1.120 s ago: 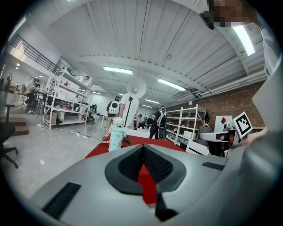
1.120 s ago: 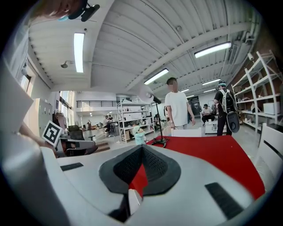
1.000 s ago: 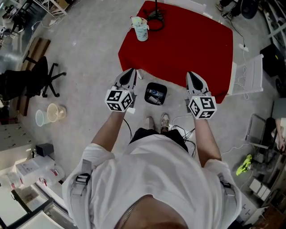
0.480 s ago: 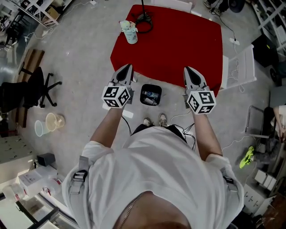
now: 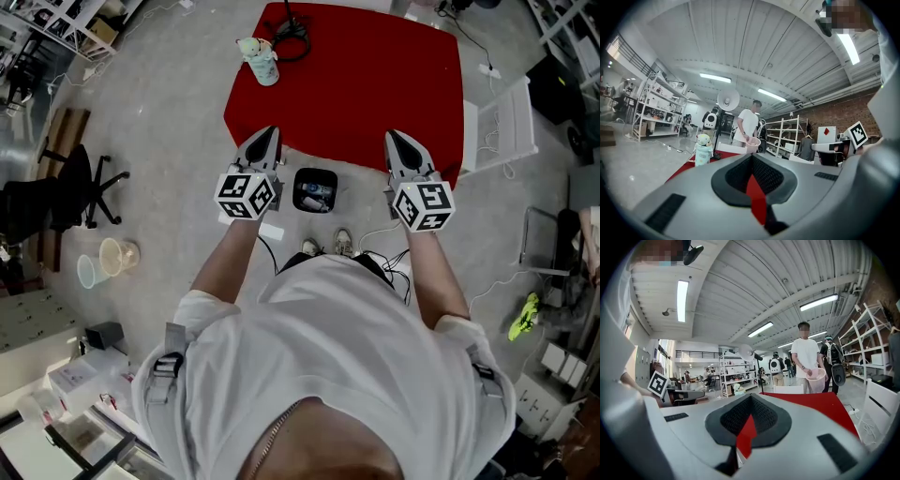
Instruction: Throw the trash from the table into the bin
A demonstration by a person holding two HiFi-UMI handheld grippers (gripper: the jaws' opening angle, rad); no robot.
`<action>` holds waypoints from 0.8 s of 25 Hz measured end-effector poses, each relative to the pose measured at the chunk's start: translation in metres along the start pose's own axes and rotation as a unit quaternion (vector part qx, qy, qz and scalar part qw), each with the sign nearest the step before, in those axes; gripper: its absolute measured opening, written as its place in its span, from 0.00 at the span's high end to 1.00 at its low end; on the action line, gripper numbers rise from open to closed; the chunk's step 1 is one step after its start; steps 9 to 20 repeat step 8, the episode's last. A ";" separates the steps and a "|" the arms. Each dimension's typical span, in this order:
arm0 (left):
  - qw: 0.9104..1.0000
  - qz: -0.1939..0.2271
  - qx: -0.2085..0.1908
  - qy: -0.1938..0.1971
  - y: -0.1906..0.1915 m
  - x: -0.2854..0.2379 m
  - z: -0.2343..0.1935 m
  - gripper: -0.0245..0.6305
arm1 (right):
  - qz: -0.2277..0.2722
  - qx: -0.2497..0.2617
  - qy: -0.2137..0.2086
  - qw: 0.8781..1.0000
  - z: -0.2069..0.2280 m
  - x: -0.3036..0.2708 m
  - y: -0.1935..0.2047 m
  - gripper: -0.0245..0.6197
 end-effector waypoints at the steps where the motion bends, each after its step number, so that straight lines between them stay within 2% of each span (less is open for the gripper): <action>1: 1.000 0.000 -0.001 0.000 0.000 -0.001 0.002 0.95 | 0.001 0.000 0.000 1.000 0.001 0.000 0.000 0.95; 8: 1.000 0.003 0.000 0.000 -0.002 -0.016 0.019 0.95 | 0.007 0.002 -0.006 1.000 0.018 0.007 -0.007 0.95; 20: 1.000 0.003 0.000 0.000 -0.002 -0.016 0.019 0.95 | 0.007 0.002 -0.006 1.000 0.018 0.007 -0.007 0.95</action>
Point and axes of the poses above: the fingertips, and each gripper's own axes: x backward along the fingers, z to its right, y out of its underside, the point moved 8 cm from there along x, backward along the fingers, and after that the axes turned 10 degrees about -x, right-handed, at the moved point
